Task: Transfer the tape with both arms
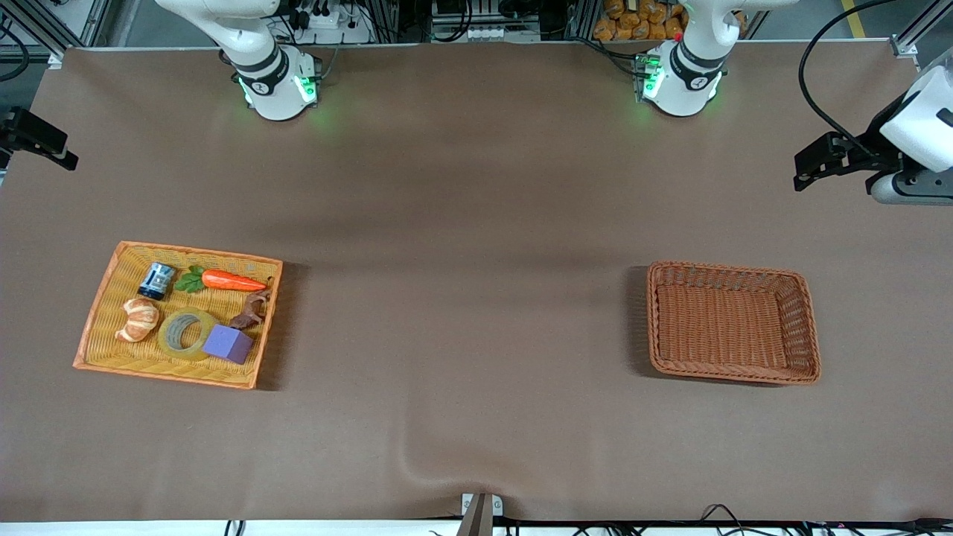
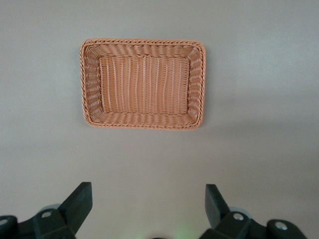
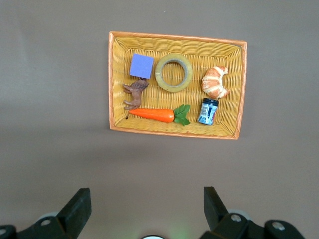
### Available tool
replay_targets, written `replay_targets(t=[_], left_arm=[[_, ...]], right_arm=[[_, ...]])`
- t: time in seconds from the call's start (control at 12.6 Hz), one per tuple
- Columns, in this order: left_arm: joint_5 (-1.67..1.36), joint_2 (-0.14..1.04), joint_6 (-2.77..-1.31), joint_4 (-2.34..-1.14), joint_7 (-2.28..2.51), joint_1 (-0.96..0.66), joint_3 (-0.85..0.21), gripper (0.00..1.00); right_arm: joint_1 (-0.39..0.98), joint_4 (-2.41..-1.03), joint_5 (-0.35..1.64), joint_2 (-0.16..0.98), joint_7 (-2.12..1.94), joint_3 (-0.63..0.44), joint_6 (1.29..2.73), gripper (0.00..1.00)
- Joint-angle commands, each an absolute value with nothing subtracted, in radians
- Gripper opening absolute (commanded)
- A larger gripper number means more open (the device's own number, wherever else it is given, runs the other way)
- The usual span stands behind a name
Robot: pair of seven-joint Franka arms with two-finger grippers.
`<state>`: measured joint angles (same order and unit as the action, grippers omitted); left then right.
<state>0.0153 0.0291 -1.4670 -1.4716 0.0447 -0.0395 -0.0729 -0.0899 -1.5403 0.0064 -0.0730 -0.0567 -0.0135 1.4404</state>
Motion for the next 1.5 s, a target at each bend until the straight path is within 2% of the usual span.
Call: replay_targets(t=[0.0, 0.63, 1.03, 1.42], left_arm=[[-0.002, 0.047, -1.443, -1.443, 0.028, -0.034, -0.075, 1.0], [-0.002, 0.052, -1.448, -1.447, 0.032, -0.035, -0.075, 1.0], [-0.002, 0.052, -1.45, -1.448, 0.035, -0.037, -0.075, 1.0], [-0.002, 0.057, -1.453, -1.45, 0.038, -0.04, -0.075, 1.0]], right_arm=[[-0.097, -1.552, 0.005, -0.08, -0.055, -0.017, 1.437, 1.0], [-0.106, -1.588, 0.005, -0.068, -0.055, -0.018, 1.46, 1.0], [-0.113, -1.569, -0.015, 0.018, -0.06, -0.02, 1.607, 1.0], [-0.172, -1.549, -0.005, 0.193, -0.058, -0.018, 1.676, 1.0]])
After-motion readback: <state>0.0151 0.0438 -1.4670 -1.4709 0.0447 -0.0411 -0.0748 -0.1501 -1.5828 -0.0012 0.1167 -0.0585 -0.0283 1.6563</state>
